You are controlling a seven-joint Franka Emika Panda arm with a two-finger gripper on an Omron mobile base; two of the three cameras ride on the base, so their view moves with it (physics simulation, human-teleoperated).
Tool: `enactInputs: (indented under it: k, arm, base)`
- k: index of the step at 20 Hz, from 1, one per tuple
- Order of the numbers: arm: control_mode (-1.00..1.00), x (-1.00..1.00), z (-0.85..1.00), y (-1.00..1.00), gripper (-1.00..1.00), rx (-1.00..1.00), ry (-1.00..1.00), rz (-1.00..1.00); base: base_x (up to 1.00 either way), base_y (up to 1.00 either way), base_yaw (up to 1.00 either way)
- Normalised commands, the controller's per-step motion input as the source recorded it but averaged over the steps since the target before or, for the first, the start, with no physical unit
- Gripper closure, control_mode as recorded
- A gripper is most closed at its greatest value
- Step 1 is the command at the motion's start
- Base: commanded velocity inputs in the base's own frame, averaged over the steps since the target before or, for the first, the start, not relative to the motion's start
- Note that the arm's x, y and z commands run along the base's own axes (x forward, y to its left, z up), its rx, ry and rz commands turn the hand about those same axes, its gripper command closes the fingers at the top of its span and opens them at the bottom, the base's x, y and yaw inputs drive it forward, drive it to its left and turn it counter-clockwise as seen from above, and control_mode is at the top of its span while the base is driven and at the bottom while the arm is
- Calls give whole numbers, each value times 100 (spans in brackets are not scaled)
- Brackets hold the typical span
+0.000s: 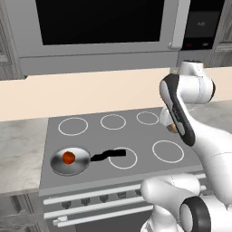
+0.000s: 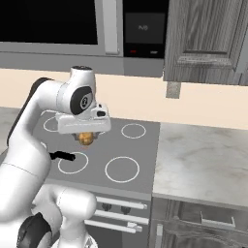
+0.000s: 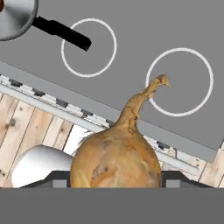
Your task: Place the pan on the front left burner on the stove. Then place the tomato and the onion in the pan and turn on the front left burner.
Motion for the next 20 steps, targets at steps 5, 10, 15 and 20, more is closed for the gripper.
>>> enactInputs:
  k: [5,10,15,20]
  arm:
    - [-100,8,0,13,100,5,0,-31]
    - [-100,-21,0,54,100,4,-17,-13]
    - [-100,-5,0,64,100,1,-21,-9]
    - [-100,0,0,75,100,0,-20,-5]
  base:
    - [0,0,0]
    - [0,0,0]
    - [0,0,0]
    - [0,0,0]
